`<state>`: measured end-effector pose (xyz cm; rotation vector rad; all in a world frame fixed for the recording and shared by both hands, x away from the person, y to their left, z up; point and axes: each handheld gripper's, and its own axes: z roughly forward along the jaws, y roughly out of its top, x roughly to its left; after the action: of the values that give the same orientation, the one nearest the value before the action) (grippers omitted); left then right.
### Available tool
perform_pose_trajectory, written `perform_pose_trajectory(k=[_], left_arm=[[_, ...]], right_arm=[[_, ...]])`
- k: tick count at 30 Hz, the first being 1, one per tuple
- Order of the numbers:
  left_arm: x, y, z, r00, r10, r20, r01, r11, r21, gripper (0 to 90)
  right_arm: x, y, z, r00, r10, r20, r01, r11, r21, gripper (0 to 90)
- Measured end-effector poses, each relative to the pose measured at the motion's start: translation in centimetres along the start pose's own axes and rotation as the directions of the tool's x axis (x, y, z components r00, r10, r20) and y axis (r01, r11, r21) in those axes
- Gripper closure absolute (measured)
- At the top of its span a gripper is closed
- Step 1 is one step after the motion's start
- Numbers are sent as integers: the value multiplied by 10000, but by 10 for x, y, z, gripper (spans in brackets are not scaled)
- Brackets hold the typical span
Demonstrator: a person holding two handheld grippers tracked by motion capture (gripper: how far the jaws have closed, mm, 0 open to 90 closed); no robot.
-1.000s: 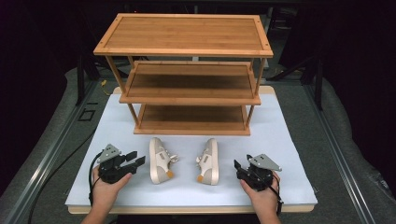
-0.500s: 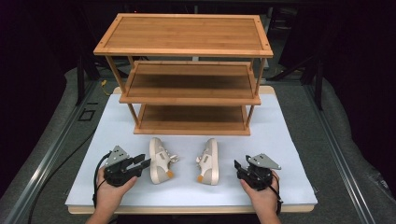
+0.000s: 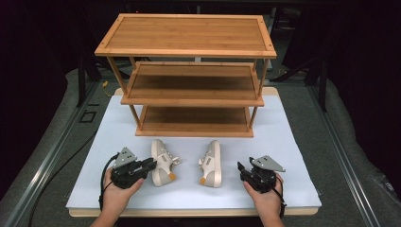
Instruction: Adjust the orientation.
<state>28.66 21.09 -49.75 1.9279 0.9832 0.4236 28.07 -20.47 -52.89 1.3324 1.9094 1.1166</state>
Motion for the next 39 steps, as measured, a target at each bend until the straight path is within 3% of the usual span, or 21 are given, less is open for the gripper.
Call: perform_pose_trajectory(k=[4,12,17,23,24,27,28,29,30,31,33,34,35,36,39], left_arm=[[0,-2,1,9996,163,-236,-159,9997,165,800],[4,-6,-5,9994,-36,-349,43,9998,209,832],[7,-13,-14,9956,204,-910,-169,9991,396,872],[19,-26,-20,9923,-143,-1233,250,9960,857,893],[25,-33,-21,9904,-305,-1351,470,9916,1203,893],[30,-39,-20,9895,-580,-1327,775,9862,1464,894],[34,-44,-18,9884,-785,-1300,1008,9793,1756,893],[34,-44,-18,9884,-785,-1300,1008,9793,1756,890],[37,-42,-21,9843,-1046,-1422,1269,9792,1582,885],[37,-42,-21,9843,-1046,-1422,1269,9792,1582,872],[36,-38,-27,9804,-1139,-1610,1331,9846,1138,833],[34,-34,-33,9773,-1491,-1506,1584,9860,520,797],[34,-34,-33,9773,-1491,-1506,1584,9860,520,772],[31,-31,-37,9768,-1697,-1307,1713,9852,12,723],[27,-28,-38,9775,-1883,-955,1862,9820,-299,591]], right_arm=[[0,1,-1,10000,20,15,-20,9999,-104,494],[-2,1,-2,9999,117,-33,-118,9999,-57,500],[-3,0,-4,9997,256,-34,-257,9995,-167,500],[-3,0,-3,9997,235,-66,-236,9997,-91,500],[-2,0,-4,9997,230,-65,-231,9997,-103,500],[-2,0,-4,9997,241,-57,-242,9996,-121,500],[-3,0,-4,9997,253,-59,-254,9996,-113,500],[-3,0,-4,9997,246,-59,-247,9996,-111,500],[-3,0,-4,9996,266,-60,-266,9996,-102,500],[-3,0,-4,9996,266,-60,-266,9996,-102,500],[-3,0,-4,9995,324,-68,-325,9994,-117,500],[-4,-1,-4,9995,324,-66,-325,9994,-94,500],[-4,-1,-4,9995,324,-66,-325,9994,-94,500],[-4,-1,-3,9993,367,-79,-367,9993,-81,500],[-4,-1,-3,9992,394,-88,-395,9992,-48,500]])
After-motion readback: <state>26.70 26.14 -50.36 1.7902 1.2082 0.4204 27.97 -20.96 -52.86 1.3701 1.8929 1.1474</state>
